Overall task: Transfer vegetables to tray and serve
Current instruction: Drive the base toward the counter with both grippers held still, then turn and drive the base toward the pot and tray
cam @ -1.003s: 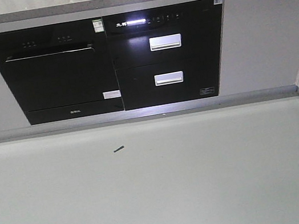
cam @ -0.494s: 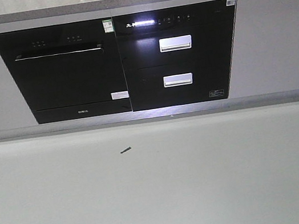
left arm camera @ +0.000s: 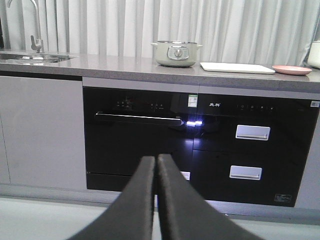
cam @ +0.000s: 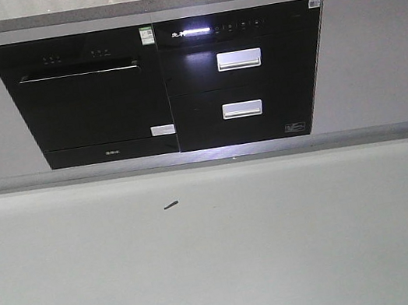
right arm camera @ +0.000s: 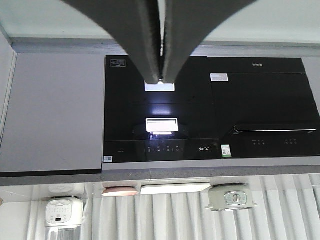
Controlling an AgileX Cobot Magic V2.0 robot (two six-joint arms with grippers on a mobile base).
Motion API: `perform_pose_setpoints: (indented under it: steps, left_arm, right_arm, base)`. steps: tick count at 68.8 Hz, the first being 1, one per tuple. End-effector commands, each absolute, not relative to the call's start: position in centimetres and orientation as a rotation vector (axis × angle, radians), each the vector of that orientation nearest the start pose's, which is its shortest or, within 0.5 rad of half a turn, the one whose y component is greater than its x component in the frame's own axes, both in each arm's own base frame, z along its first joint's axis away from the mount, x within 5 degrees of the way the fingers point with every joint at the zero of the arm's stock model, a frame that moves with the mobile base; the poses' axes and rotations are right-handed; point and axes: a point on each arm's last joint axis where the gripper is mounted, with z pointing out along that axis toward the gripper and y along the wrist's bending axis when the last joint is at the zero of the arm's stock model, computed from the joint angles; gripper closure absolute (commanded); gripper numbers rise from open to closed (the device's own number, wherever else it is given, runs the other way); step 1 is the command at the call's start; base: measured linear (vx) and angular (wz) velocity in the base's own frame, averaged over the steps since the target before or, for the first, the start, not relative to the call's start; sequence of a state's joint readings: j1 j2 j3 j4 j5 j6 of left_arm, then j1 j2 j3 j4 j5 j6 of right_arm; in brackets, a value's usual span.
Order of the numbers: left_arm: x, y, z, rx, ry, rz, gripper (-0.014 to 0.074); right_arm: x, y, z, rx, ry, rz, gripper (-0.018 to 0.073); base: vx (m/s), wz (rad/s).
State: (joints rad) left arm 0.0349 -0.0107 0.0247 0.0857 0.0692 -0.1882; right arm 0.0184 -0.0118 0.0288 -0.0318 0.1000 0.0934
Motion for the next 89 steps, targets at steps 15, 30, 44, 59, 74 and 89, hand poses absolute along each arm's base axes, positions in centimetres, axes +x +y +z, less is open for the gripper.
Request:
perform_pose_setpoints:
  steps: [15, 30, 44, 59, 74, 89]
  left_arm:
    - [5.56, 0.18, 20.35, -0.102, 1.480, -0.058, 0.0603]
    - [5.56, 0.18, 20.35, -0.102, 1.480, -0.058, 0.0603]
    - [5.56, 0.18, 20.35, -0.102, 1.480, -0.058, 0.0603]
    - [5.56, 0.18, 20.35, -0.102, 1.480, -0.058, 0.0603]
    - [5.56, 0.18, 20.35, -0.102, 1.480, -0.058, 0.0603]
    - [5.56, 0.18, 20.35, -0.102, 1.480, -0.058, 0.0603]
  right_arm:
    - [5.68, 0.05, 20.08, 0.031, 1.525, 0.048, 0.0560]
    - [5.68, 0.05, 20.08, 0.031, 1.525, 0.048, 0.0560]
    - [5.68, 0.05, 20.07, 0.031, 1.526, 0.047, 0.0560]
    - [5.68, 0.05, 20.08, 0.030, 1.524, 0.048, 0.0560]
    - [5.68, 0.05, 20.08, 0.030, 1.524, 0.048, 0.0560]
    - [5.68, 0.05, 20.08, 0.030, 1.524, 0.048, 0.0560]
  base:
    - [0.01, 0.00]
    - [0.03, 0.02]
    - [0.05, 0.02]
    - [0.06, -0.02]
    - [0.08, -0.06]
    - [0.10, -0.02]
